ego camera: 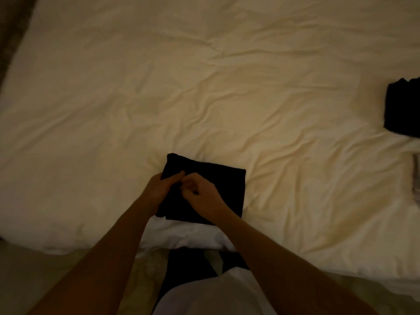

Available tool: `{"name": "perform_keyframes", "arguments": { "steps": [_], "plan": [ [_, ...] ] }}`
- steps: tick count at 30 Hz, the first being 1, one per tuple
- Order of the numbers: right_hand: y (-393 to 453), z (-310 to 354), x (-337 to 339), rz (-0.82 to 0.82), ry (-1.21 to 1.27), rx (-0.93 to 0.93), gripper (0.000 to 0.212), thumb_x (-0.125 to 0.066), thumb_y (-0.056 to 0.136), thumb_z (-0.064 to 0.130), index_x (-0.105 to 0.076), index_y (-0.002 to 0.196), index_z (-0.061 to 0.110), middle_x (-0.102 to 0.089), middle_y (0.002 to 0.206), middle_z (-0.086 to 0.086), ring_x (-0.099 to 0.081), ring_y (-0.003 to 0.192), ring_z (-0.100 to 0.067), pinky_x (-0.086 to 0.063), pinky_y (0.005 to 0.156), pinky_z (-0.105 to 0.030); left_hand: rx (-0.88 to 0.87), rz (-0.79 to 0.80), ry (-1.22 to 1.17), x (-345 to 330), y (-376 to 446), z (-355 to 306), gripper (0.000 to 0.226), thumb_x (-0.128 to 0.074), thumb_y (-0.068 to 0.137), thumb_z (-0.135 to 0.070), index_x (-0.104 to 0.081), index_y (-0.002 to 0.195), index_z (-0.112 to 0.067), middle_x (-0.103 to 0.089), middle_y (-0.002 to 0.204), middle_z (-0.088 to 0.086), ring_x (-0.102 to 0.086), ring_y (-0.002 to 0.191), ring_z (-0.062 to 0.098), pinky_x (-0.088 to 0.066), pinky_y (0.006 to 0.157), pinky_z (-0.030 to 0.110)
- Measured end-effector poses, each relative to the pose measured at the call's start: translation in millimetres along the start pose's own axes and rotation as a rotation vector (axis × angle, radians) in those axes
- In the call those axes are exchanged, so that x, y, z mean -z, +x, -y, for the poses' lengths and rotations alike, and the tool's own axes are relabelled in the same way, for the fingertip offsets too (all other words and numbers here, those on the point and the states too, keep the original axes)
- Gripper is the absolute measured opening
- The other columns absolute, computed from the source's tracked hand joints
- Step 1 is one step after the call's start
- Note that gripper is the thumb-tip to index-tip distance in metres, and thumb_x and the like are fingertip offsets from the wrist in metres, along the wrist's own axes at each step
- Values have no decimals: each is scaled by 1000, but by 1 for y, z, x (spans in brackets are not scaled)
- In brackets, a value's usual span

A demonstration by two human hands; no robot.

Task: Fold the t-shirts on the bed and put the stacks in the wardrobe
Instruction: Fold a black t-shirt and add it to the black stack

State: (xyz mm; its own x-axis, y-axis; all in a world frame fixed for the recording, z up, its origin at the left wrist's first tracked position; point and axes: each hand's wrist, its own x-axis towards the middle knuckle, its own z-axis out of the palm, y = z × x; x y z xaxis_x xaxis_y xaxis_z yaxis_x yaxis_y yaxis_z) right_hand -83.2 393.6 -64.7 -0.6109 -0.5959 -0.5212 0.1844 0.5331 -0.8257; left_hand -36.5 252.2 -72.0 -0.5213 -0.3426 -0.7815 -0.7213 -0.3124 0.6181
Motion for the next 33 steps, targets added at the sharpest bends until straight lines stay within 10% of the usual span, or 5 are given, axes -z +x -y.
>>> {"name": "perform_keyframes", "arguments": {
  "steps": [5, 16, 22, 29, 33],
  "plan": [
    [-10, -55, 29, -644, -354, -284, 48, -65, 91, 35, -51, 127, 7, -53, 122, -14, -51, 113, -32, -45, 94, -44, -62, -12, 77, 10, 24, 16, 26, -66, 93, -34, -64, 116, -25, -70, 106, -1, -69, 94, 19, -55, 84, 35],
    [-17, -93, 31, -552, 290, -501, 41, -69, 91, 31, -55, 119, 5, -65, 110, -10, -65, 97, -24, -57, 84, -37, -279, -225, 318, 12, 54, 32, 44, -66, 86, -53, -65, 79, -9, -64, 102, 25, -65, 88, 37, -55, 74, 46],
    [-18, -92, 31, -552, 290, -487, 34, -68, 92, 30, -50, 112, 10, -62, 107, -9, -64, 96, -23, -56, 84, -39, -132, -96, 241, 17, 55, 33, 59, -65, 90, -51, -44, 133, -17, -57, 118, -1, -58, 102, 19, -46, 80, 29],
    [-17, -96, 33, -515, 407, -513, 42, -69, 91, 33, -53, 118, 6, -65, 107, -8, -66, 96, -25, -57, 89, -43, -56, 49, 350, 26, 52, 53, 104, -55, 64, -90, -48, 143, -23, -59, 134, -1, -60, 115, 22, -48, 102, 40],
    [-18, -95, 31, -488, 543, -505, 32, -67, 92, 12, -55, 122, 6, -66, 103, -6, -67, 91, -24, -57, 82, -40, -46, 169, 198, 35, 54, 53, 85, -67, 75, -72, -51, 142, -24, -62, 133, 1, -62, 113, 20, -48, 104, 40]
  ]
}}
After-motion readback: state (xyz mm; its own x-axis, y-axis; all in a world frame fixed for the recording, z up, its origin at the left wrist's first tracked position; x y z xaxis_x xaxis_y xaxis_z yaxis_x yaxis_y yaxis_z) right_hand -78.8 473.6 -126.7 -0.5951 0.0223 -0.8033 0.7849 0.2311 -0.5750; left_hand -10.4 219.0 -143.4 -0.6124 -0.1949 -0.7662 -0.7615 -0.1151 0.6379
